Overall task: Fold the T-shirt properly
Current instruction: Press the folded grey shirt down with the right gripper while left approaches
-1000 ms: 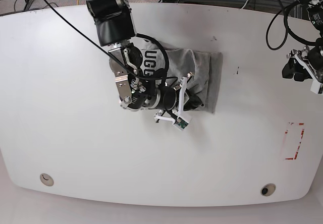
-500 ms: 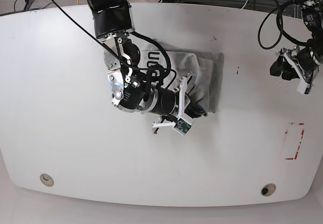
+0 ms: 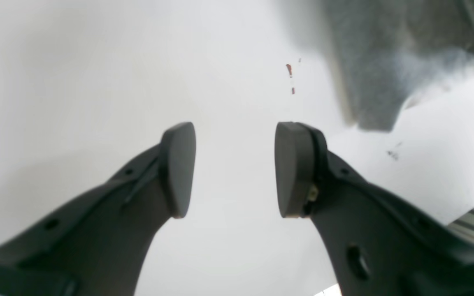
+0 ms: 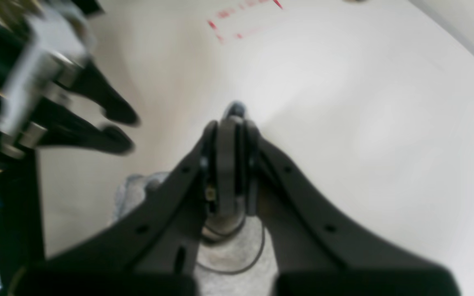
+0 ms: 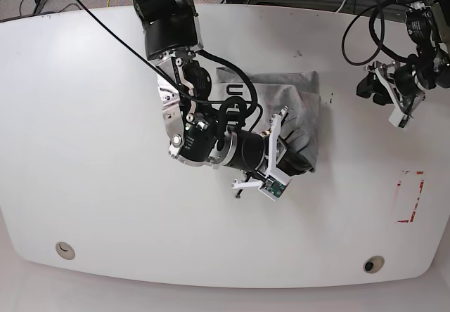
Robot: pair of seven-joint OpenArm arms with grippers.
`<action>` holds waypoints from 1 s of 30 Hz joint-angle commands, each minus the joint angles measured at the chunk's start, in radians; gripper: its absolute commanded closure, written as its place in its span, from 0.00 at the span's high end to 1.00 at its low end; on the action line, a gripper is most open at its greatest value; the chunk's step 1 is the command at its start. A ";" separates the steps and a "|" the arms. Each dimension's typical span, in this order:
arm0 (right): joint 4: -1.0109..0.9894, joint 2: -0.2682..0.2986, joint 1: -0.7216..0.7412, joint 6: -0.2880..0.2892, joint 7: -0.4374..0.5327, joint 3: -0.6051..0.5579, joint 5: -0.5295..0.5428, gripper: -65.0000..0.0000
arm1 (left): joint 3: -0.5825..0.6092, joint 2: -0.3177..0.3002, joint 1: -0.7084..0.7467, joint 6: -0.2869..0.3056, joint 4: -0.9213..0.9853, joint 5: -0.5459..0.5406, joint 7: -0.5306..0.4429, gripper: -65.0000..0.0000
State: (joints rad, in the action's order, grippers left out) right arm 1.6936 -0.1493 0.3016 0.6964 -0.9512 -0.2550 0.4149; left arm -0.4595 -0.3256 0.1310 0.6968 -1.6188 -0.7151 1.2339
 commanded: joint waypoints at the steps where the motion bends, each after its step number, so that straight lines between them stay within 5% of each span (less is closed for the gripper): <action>1: -0.002 -0.008 0.037 0.002 0.027 0.003 0.029 0.00 | -0.002 0.024 -0.015 0.001 -0.013 0.065 -0.030 0.45; 12: -0.049 -0.008 0.032 0.002 0.027 0.003 0.069 0.00 | 0.098 0.142 -0.081 0.001 0.055 0.268 -0.207 0.45; 30: -0.048 -0.008 0.032 0.002 0.025 0.000 0.068 0.00 | 0.109 0.197 -0.204 0.001 0.295 0.280 -0.254 0.45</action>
State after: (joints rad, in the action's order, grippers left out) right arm 1.6260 -0.1467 0.3069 0.6964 -0.9546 -0.2535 0.4530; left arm -0.3561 -0.1253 -0.0723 0.6983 -1.3209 -0.4652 0.9421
